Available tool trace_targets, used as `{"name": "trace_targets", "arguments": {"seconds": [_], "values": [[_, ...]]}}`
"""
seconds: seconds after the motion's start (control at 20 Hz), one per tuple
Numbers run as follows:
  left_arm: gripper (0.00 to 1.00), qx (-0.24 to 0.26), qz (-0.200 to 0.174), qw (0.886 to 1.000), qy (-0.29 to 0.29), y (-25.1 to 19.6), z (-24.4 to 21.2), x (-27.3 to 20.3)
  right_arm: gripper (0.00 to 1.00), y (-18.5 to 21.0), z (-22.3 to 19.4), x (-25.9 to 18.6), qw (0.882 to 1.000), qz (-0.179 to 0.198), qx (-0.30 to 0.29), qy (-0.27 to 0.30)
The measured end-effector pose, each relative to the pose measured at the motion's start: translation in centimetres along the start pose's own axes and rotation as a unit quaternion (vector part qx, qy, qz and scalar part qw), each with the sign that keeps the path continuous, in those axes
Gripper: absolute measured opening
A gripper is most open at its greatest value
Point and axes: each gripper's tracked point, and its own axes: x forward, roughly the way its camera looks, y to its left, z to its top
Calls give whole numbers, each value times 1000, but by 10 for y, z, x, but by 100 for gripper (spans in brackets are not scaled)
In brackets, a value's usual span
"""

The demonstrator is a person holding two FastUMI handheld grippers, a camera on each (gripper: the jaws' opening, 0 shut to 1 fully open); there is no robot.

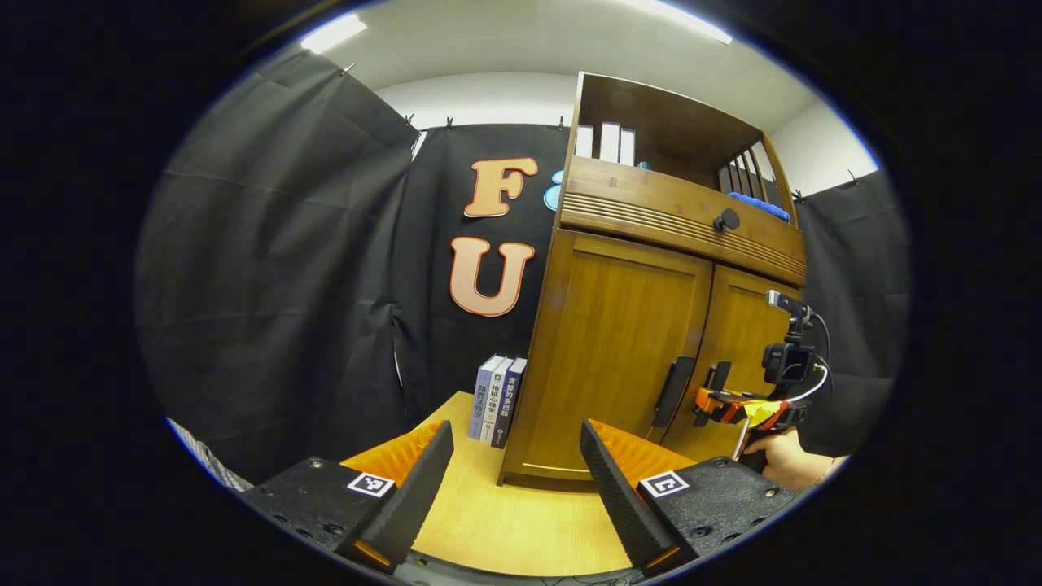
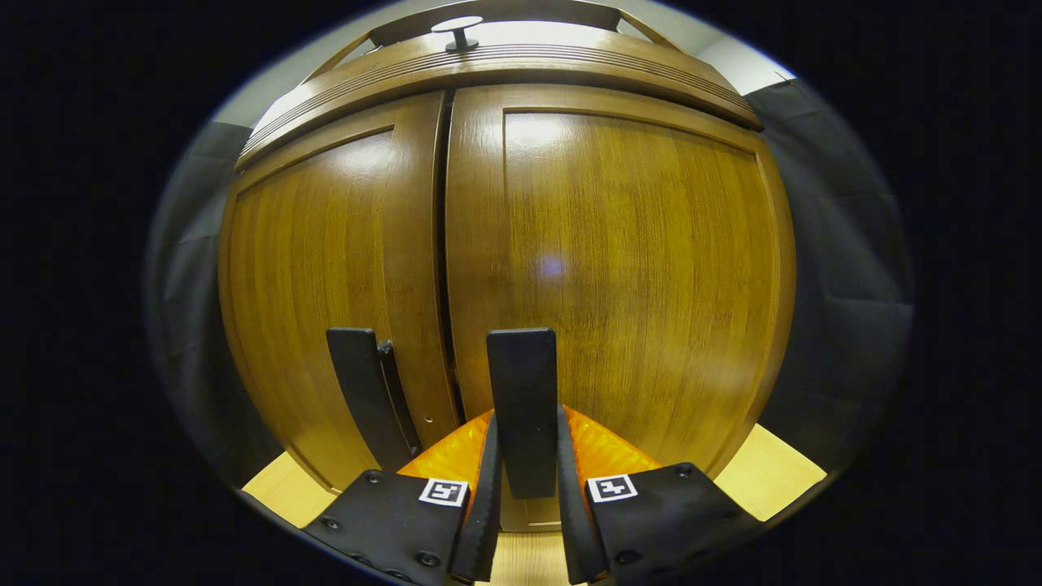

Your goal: Open the right door of the double-door shoe cabinet with the right hand, and open the left door with the left hand.

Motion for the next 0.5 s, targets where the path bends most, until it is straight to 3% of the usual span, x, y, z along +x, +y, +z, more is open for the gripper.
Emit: {"name": "trace_targets", "arguments": {"seconds": [0.05, 0.15, 0.25, 0.35, 0.5], "values": [[95, -1, 0, 1000, -1, -1, 0, -1, 35, 0, -2, 1, 1000, 0, 0, 1], [95, -2, -2, 1000, 0, 0, 0, -3, 34, -1, -2, -3, 1000, 1, -2, 0], [95, -2, -3, 1000, 0, -1, 0, -4, 41, -3, -3, -9, 1000, 1, 1, -2], [95, -1, -4, 1000, 0, -1, 1, -6, 24, -4, -2, -18, 1000, 0, 6, -5], [95, 1, -6, 1000, -2, -1, 2, -10, 28, -10, -2, -35, 1000, -5, 7, -4]]}}
